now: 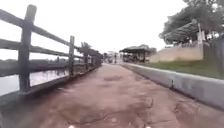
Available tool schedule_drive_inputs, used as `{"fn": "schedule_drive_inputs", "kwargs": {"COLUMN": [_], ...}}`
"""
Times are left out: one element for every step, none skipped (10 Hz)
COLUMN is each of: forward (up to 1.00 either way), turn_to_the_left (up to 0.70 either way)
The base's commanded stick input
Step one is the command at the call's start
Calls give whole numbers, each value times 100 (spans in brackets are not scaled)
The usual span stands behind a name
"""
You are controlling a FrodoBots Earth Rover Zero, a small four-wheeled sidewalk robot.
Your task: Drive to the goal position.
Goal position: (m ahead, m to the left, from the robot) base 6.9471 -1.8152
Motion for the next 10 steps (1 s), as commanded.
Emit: {"fn": "schedule_drive_inputs", "kwargs": {"forward": [100,100,100,100,100,100,100,100,100,100], "turn_to_the_left": [-18,-29,-29,-29,-29,-29,-29,-29,-29,3]}}
